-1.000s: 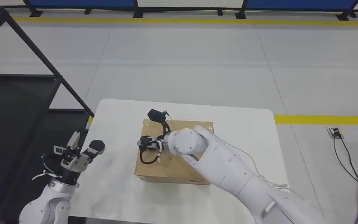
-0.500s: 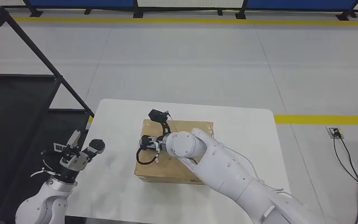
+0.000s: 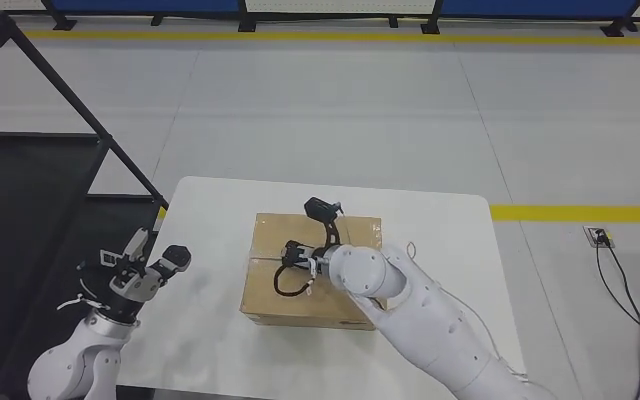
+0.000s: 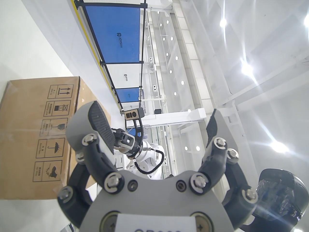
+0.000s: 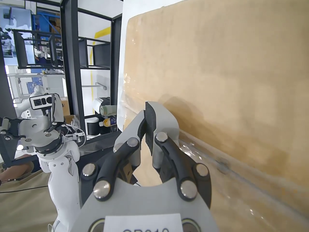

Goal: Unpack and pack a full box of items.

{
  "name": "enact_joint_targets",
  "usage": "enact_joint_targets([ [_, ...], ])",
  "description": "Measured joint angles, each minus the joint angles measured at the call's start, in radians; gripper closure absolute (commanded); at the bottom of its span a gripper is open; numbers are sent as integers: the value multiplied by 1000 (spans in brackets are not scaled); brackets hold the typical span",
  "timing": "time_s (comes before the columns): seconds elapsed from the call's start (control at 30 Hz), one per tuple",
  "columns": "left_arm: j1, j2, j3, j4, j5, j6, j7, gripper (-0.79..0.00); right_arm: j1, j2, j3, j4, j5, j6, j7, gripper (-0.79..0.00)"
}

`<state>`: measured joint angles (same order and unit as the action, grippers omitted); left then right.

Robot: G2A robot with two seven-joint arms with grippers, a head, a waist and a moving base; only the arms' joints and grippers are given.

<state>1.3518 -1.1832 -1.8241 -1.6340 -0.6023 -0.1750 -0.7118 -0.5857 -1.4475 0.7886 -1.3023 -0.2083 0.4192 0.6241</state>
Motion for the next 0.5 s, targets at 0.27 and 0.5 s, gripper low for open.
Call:
enact_joint_targets([
  [0.27,-3,4,5,-1,-1,3,4,-785,-75,37,91,-71,-65,48,60,0],
  [0.5,-12,6,23,-5,5,10,10,-785,-155,65,173,-154,-108,62,64,0],
])
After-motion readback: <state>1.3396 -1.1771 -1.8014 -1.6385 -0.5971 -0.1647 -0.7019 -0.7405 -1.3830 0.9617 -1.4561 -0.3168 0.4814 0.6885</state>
